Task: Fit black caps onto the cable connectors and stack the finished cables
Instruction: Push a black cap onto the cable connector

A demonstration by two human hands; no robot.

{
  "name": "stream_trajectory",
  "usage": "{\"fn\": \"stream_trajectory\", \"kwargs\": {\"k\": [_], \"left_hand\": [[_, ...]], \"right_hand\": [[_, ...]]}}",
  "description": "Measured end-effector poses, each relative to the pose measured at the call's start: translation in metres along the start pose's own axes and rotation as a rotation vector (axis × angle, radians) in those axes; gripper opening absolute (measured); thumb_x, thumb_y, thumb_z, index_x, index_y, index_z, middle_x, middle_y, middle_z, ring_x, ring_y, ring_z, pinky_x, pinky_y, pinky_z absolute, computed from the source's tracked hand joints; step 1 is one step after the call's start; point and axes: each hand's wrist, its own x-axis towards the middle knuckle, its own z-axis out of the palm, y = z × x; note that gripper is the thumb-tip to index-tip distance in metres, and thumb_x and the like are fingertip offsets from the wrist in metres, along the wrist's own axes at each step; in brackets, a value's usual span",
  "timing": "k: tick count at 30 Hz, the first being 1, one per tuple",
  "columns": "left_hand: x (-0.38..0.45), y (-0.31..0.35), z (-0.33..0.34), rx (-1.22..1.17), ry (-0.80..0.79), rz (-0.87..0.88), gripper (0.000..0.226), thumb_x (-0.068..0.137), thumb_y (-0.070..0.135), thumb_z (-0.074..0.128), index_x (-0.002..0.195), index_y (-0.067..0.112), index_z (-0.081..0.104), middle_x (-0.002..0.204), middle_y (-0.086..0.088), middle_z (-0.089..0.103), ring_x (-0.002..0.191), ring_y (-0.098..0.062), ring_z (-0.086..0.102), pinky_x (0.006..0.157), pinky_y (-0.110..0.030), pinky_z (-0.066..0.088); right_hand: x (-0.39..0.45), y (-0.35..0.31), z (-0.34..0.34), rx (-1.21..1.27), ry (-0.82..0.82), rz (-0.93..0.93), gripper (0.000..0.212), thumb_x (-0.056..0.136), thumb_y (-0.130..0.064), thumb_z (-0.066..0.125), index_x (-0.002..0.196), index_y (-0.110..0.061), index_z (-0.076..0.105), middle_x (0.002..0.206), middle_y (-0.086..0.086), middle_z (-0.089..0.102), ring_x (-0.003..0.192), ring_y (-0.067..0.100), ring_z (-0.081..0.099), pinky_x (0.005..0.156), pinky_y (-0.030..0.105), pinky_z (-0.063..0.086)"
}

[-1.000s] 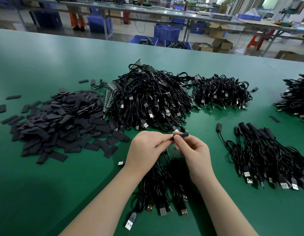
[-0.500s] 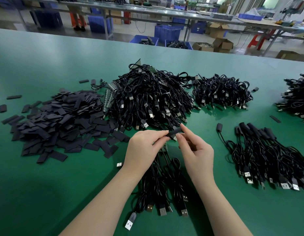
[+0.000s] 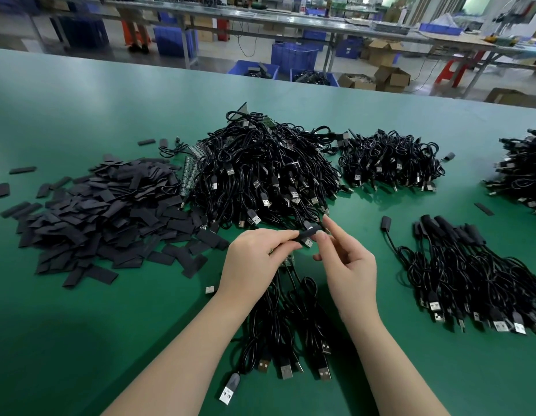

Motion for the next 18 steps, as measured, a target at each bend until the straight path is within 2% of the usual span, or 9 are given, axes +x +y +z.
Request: {"fn": "stream_trajectory", "kwargs": {"k": [5, 10, 13, 16, 18], "left_hand": [[-0.0013, 0.0007, -0.0003, 0.018, -0.029, 0.038, 0.020, 0.080, 0.021, 0.077, 0.100, 0.023, 0.078, 0.085, 0.009, 0.075, 0.083, -0.012, 0.068, 0.078, -0.038, 0.056], [-0.0020, 0.0007, -0.0008, 0.010, -0.047, 0.046, 0.020, 0.080, 0.022, 0.077, 0.100, 0.024, 0.078, 0.086, 0.010, 0.075, 0.084, -0.012, 0.068, 0.078, -0.038, 0.056], [-0.0010, 0.0000, -0.0010, -0.001, -0.051, 0.021, 0.019, 0.081, 0.023, 0.076, 0.100, 0.025, 0.078, 0.087, 0.011, 0.075, 0.086, -0.009, 0.067, 0.081, -0.036, 0.055], [-0.0009, 0.0012, 0.0006, -0.011, -0.019, 0.002, 0.021, 0.081, 0.022, 0.078, 0.101, 0.025, 0.078, 0.090, 0.011, 0.075, 0.086, -0.004, 0.066, 0.083, -0.032, 0.054], [-0.0016, 0.0019, 0.0009, -0.008, -0.011, 0.003, 0.021, 0.080, 0.020, 0.078, 0.101, 0.024, 0.078, 0.089, 0.011, 0.075, 0.088, -0.003, 0.065, 0.083, -0.031, 0.055]], "right_hand": [[-0.0006, -0.0031, 0.0000, 0.039, -0.003, 0.024, 0.026, 0.094, -0.014, 0.066, 0.100, -0.039, 0.073, 0.093, -0.009, 0.077, 0.081, 0.004, 0.071, 0.069, 0.011, 0.052], [0.0000, -0.0020, -0.0015, 0.057, -0.005, 0.042, 0.024, 0.092, -0.011, 0.068, 0.100, -0.033, 0.074, 0.093, -0.006, 0.078, 0.080, 0.003, 0.070, 0.069, 0.011, 0.052], [0.0006, -0.0002, -0.0014, 0.050, -0.010, 0.037, 0.025, 0.092, -0.014, 0.069, 0.105, -0.035, 0.073, 0.089, -0.009, 0.077, 0.076, 0.004, 0.068, 0.069, 0.011, 0.051], [-0.0006, 0.0040, 0.0003, -0.007, 0.012, 0.006, 0.035, 0.092, -0.019, 0.068, 0.116, -0.045, 0.065, 0.083, -0.012, 0.074, 0.069, 0.008, 0.059, 0.069, 0.015, 0.052], [-0.0014, 0.0063, 0.0014, -0.064, -0.002, -0.018, 0.033, 0.094, -0.023, 0.066, 0.118, -0.046, 0.063, 0.078, -0.009, 0.071, 0.067, 0.013, 0.053, 0.066, 0.025, 0.053]]}}
